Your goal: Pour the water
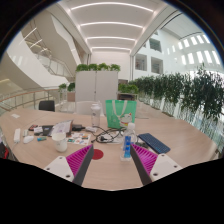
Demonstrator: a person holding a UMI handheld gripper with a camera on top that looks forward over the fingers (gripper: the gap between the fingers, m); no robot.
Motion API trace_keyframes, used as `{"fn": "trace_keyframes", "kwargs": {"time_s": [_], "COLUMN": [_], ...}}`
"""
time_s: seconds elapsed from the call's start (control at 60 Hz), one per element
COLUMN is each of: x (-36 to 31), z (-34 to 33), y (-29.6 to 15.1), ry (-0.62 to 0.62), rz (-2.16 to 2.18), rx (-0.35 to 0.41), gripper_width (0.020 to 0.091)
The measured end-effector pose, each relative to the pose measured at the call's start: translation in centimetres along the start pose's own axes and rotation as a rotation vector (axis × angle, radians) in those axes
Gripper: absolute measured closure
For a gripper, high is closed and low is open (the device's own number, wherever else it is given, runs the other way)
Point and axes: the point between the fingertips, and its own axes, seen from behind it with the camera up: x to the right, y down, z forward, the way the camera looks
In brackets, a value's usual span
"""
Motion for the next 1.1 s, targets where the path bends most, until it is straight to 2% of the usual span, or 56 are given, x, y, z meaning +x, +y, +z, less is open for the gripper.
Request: {"fn": "trace_keyframes", "kwargs": {"time_s": [0.067, 0.233, 0.45, 0.5, 0.517, 0.55, 0.567, 0.733, 0.933, 1.017, 1.1], "x": [3.4, 5.9, 7.6, 7.7, 7.8, 8.0, 8.0, 8.0, 8.2, 8.3, 7.2], "z": [4.3, 16.6, 25.5, 26.7, 27.0, 27.5, 27.7, 28.3, 27.6, 26.5, 25.4], "y": [2.0, 6.3, 6.6, 6.4, 6.5, 6.9, 7.2, 6.8, 6.5, 3.5, -1.2], "ry": [-0.005, 0.008, 0.017, 0.018, 0.020, 0.027, 0.027, 0.034, 0.060, 0.105, 0.115], "rz": [0.030, 0.030, 0.041, 0.040, 0.039, 0.039, 0.045, 0.093, 0.156, 0.091, -0.026], "rx": [-0.001, -0.012, 0.055, 0.070, 0.068, 0.055, 0.046, 0.062, -0.005, -0.013, -0.003], "gripper_width": [0.0285, 0.0286, 0.0294, 0.0370, 0.0424, 0.0580, 0.0611, 0.0652, 0.0695, 0.0710, 0.0708]}}
